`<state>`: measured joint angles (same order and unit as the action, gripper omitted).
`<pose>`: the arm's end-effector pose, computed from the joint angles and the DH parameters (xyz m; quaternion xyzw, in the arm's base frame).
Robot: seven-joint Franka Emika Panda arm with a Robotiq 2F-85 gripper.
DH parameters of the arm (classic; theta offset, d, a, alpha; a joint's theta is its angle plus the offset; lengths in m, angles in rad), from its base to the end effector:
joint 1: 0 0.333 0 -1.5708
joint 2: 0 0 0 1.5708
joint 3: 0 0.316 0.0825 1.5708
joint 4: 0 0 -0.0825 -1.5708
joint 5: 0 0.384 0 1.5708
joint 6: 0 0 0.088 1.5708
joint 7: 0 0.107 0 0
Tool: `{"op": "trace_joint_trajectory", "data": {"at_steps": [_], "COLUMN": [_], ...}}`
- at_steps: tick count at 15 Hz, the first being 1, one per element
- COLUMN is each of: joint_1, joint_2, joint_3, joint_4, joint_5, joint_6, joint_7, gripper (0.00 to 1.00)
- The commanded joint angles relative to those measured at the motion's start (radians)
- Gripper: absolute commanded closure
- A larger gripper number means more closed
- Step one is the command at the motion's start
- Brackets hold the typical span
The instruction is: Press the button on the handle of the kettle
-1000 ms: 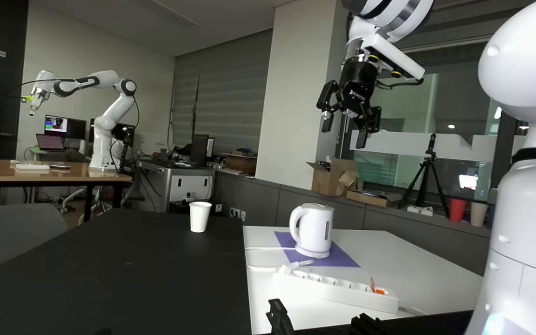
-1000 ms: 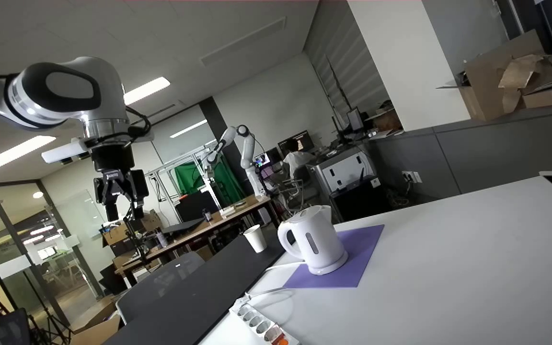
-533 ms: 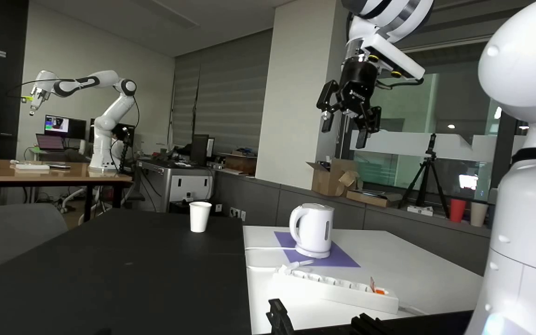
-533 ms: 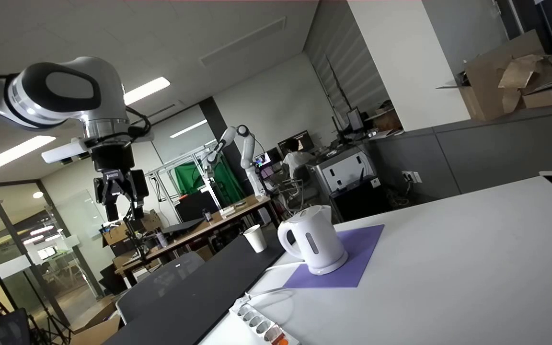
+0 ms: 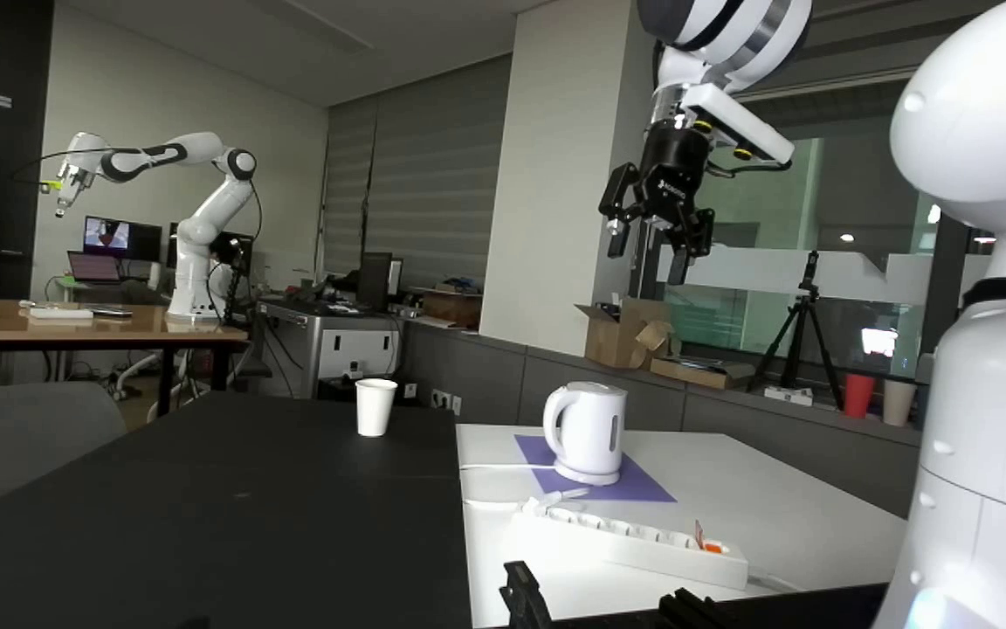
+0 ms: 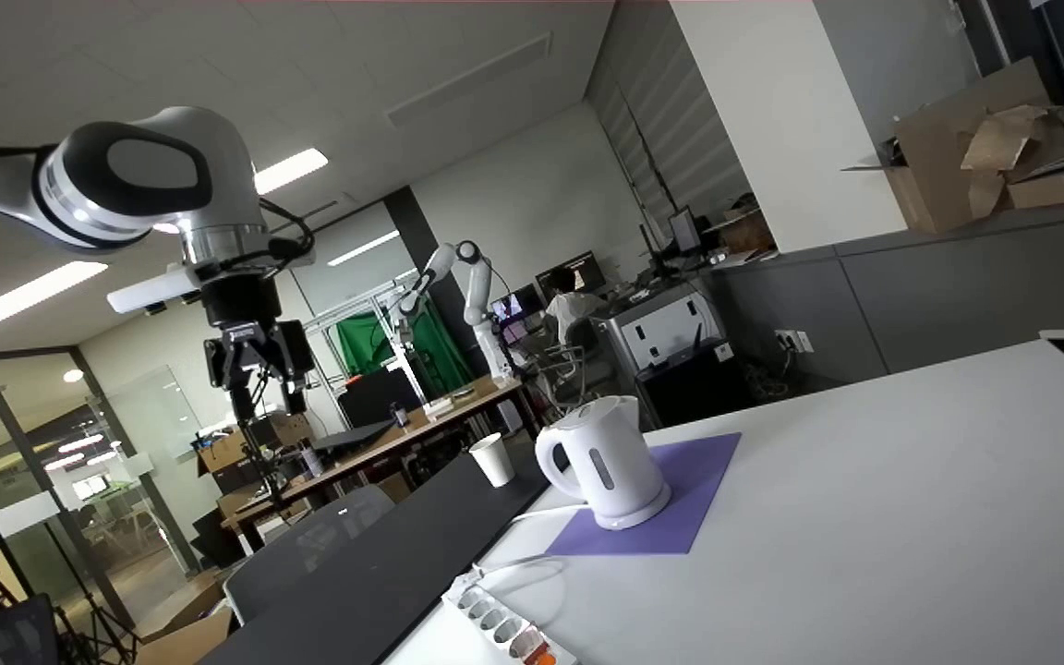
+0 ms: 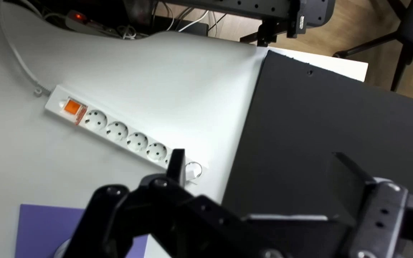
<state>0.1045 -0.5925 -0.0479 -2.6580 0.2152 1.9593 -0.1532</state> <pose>0.3445 0.0341 0.4173 -0.9905 -0.0629 0.0487 0.1126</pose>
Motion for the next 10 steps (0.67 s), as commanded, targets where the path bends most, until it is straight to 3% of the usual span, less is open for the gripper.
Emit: {"op": "trace_joint_trajectory", "data": {"at_steps": [1,6,7,8,10], "joint_1": [-0.045,-0.080,-0.087,-0.095,-0.113], "joint_2": [0.183,0.471,0.526,0.581,0.686], "joint_3": [-0.046,-0.086,-0.086,-0.082,-0.066], "joint_4": [0.126,0.340,0.388,0.441,0.545], "joint_5": [-0.034,-0.028,-0.021,-0.013,-0.016], "joint_6": [0.081,0.251,0.280,0.306,0.361], "joint_7": [-0.091,-0.188,-0.191,-0.192,-0.169], "gripper": [0.00,0.00,0.25,0.25,0.40]}}
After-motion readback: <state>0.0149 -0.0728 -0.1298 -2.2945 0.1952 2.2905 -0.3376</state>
